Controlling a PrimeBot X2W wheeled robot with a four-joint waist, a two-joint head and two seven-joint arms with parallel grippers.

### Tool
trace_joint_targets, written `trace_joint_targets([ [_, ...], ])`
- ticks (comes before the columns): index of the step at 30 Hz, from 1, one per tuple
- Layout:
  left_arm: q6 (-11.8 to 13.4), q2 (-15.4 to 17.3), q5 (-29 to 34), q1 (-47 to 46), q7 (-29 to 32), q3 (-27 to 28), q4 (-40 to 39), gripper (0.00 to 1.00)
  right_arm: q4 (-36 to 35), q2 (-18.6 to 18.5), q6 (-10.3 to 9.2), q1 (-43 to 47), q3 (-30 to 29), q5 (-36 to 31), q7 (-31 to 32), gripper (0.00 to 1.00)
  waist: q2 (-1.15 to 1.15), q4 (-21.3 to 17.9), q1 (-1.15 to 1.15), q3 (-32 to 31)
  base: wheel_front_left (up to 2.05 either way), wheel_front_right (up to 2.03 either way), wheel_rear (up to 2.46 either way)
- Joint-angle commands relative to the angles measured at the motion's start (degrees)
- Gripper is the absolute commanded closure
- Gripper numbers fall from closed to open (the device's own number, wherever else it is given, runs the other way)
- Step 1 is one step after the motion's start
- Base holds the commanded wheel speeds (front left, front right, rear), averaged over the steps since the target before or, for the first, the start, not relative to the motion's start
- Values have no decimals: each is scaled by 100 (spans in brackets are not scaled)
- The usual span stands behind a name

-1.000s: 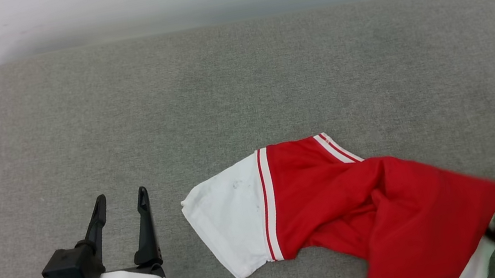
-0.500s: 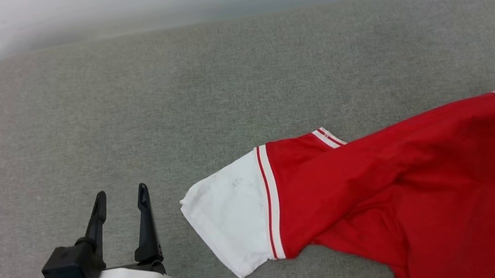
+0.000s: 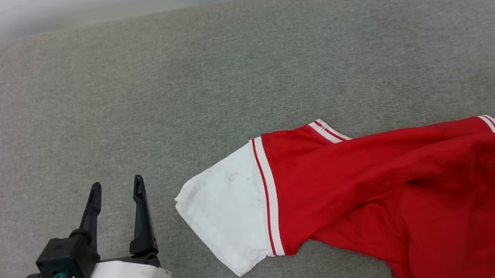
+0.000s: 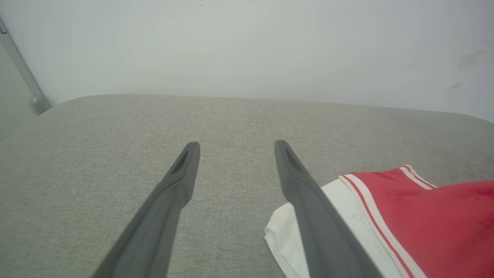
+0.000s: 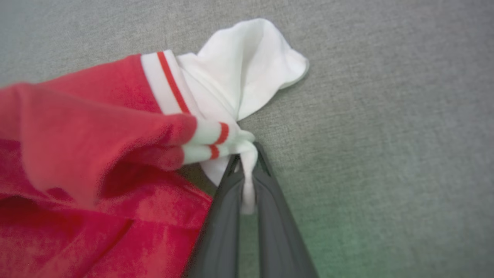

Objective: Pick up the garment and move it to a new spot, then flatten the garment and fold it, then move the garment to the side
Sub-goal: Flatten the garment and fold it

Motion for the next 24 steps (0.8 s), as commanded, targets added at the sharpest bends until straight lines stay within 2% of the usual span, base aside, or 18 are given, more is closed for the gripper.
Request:
trace_joint_targets([
  [1,18,24,-12,31,2,20,1,0,58,96,-2,107,4,39,-134,53,0,-54,0,-35,0,0,0],
  [2,31,41,-15,40,13,26,3,0,56,137,-2,119,-13,65,-283,0,0,-85,0,-56,0,0,0],
  [9,113,138,-35,173,95,50,-17,0,-357,255,-2,284,-150,-232,-1487,0,0,-231,0,-364,0,0,0],
  [14,176,205,-81,348,136,90,-52,0,-977,383,-2,543,-241,-651,-1944,0,0,-282,0,-629,0,0,0],
  [20,315,364,-145,567,328,181,-166,0,-1880,630,-2,925,93,-951,-1986,0,0,-364,0,-937,0,0,0],
  [24,342,579,-212,596,782,153,-290,0,-2437,790,-2,1183,417,-1073,-1846,0,0,-439,0,-1040,0,0,0],
])
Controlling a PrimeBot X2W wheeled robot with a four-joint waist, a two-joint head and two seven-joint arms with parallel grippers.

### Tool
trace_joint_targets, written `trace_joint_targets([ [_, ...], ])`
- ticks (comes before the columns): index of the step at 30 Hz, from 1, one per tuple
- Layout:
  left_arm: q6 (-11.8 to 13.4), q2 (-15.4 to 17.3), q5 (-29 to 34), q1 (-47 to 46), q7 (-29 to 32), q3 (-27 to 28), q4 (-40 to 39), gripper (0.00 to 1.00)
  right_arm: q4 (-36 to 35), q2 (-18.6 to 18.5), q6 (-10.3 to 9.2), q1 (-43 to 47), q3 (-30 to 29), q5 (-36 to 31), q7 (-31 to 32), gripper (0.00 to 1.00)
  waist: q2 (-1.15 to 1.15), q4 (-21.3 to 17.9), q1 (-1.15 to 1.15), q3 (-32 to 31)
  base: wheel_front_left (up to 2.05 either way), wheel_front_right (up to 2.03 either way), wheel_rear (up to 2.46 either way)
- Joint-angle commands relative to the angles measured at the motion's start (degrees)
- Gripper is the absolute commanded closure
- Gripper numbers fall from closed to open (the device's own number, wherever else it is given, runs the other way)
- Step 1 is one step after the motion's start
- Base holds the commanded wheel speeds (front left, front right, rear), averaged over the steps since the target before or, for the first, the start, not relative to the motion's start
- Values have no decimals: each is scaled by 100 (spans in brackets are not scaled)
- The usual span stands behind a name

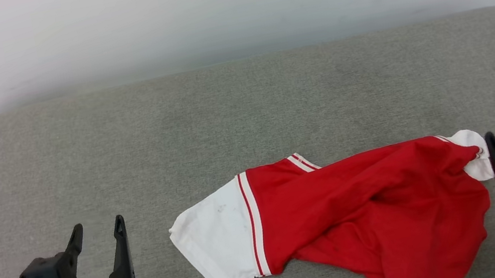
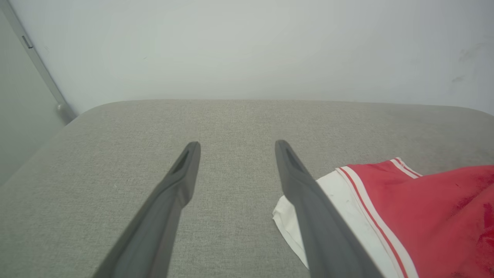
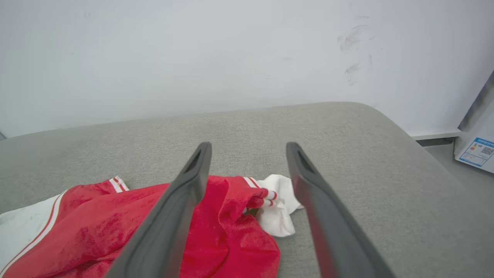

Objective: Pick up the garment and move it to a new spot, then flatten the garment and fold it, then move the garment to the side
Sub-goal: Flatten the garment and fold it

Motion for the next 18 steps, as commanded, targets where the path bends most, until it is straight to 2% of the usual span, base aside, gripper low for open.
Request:
trace_joint_targets([
  [1,-59,89,-66,-37,189,-27,-39,0,-178,73,-2,117,100,-26,29,0,0,-57,0,-33,0,0,0],
  [4,-232,259,-225,-241,765,-145,-61,0,-488,175,-2,238,319,-33,97,0,0,-133,0,21,0,0,0],
  [10,-818,587,-533,-798,2080,-559,182,0,-811,285,-2,253,621,-56,166,0,0,-389,0,353,0,0,0],
  [18,-1301,721,-933,-1382,3364,-912,962,0,-743,332,-2,47,739,9,35,0,0,-691,0,875,0,0,0],
])
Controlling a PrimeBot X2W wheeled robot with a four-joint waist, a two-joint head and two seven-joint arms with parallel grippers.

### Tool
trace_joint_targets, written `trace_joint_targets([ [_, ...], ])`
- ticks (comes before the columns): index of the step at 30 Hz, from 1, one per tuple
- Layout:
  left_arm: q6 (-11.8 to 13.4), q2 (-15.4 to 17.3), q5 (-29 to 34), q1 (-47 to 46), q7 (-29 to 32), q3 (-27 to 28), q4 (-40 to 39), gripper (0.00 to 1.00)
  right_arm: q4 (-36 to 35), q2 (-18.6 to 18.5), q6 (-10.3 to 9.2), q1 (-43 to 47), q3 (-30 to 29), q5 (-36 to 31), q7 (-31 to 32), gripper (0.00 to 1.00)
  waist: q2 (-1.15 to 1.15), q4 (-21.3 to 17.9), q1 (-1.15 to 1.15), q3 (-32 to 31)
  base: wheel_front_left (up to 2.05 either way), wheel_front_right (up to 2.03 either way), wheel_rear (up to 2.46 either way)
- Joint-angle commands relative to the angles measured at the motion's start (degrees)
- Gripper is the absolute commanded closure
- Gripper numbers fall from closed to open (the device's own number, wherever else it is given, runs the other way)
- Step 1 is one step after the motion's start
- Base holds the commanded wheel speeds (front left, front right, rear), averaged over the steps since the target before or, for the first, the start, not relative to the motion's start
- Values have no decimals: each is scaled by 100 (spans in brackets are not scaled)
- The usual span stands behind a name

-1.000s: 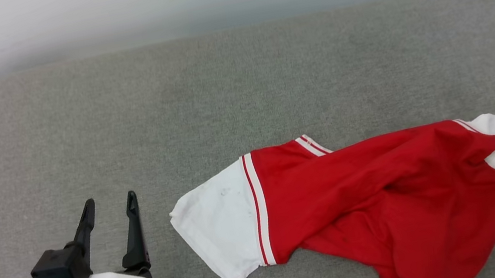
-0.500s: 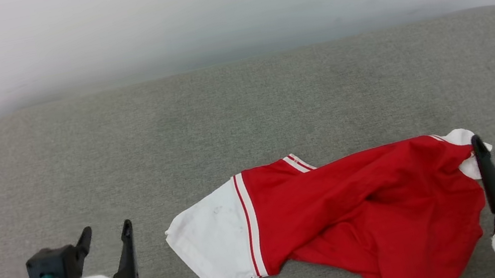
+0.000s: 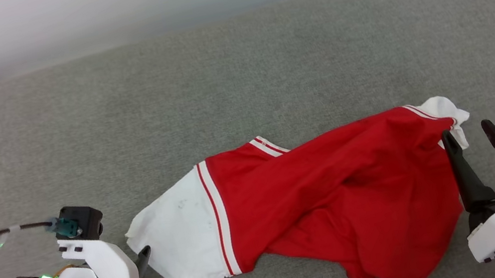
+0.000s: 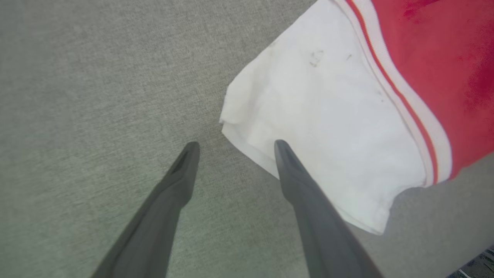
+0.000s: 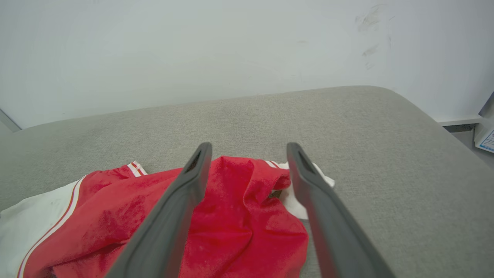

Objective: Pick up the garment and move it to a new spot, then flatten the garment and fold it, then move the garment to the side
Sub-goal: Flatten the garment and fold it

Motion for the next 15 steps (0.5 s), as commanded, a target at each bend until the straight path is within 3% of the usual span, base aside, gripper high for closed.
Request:
trace_joint_targets([
  [1,-99,-14,-76,-133,151,-49,131,0,37,28,-2,-108,26,34,-55,0,0,-151,0,199,0,0,0],
  [8,-477,-105,-267,-307,745,-388,677,0,230,30,-2,-185,-10,210,-180,0,0,-245,0,305,0,0,0],
  [9,-524,-124,-267,-312,814,-445,743,16,251,30,-2,-194,-19,213,-187,0,0,-251,0,302,0,0,0],
  [10,-567,-160,-300,-315,878,-497,796,70,268,30,-2,-205,-35,238,-198,0,0,-254,0,295,0,0,0],
  [11,-603,-187,-313,-330,886,-521,833,100,283,30,-1,-215,-53,251,-194,0,0,-255,0,283,0,0,0],
  [15,-590,-229,-232,-374,635,-459,894,100,307,31,-1,-232,-119,312,-152,0,0,-245,0,232,0,0,0],
])
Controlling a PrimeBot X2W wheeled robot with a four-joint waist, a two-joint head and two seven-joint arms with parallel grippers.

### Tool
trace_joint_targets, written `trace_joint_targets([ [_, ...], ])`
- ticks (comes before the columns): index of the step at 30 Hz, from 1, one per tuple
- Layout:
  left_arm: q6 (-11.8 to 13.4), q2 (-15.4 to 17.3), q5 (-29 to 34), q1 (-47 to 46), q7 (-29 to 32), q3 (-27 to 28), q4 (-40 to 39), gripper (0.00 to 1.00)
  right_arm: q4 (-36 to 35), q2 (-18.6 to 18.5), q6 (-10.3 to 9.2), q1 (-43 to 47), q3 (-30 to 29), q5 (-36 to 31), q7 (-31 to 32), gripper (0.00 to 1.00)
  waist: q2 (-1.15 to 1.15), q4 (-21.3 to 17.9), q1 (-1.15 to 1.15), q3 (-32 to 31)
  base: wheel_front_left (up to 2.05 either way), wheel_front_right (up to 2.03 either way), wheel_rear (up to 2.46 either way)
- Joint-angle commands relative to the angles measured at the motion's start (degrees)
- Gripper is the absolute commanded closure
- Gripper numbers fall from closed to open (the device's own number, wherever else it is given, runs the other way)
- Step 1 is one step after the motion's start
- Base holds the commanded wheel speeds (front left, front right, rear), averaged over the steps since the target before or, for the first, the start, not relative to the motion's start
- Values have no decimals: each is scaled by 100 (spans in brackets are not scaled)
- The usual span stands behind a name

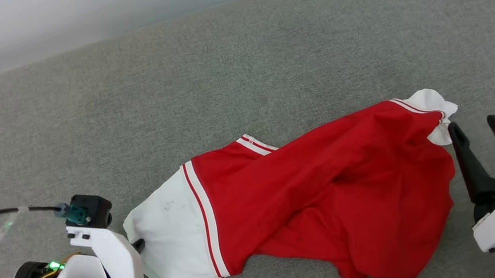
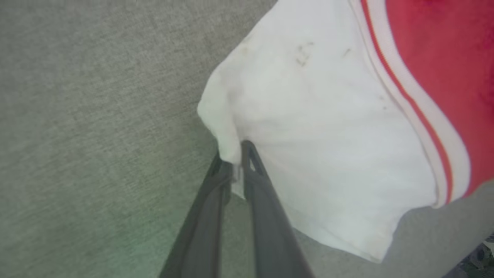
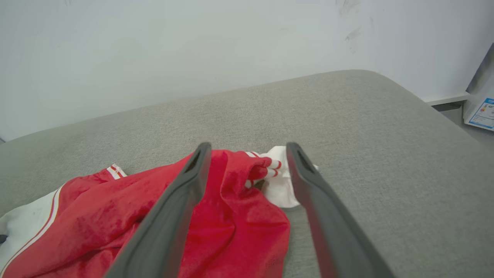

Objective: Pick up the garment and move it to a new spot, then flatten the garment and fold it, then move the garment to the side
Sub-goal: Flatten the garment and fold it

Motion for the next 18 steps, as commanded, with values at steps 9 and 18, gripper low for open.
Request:
trace_joint_targets([
  [9,440,105,278,280,-983,377,-417,100,184,-124,-1,-307,-624,295,356,0,0,187,0,-175,0,0,0],
  [18,877,357,620,343,-1455,654,-1368,100,1398,-824,0,-1029,-1245,696,1856,0,0,549,0,-119,0,0,0],
])
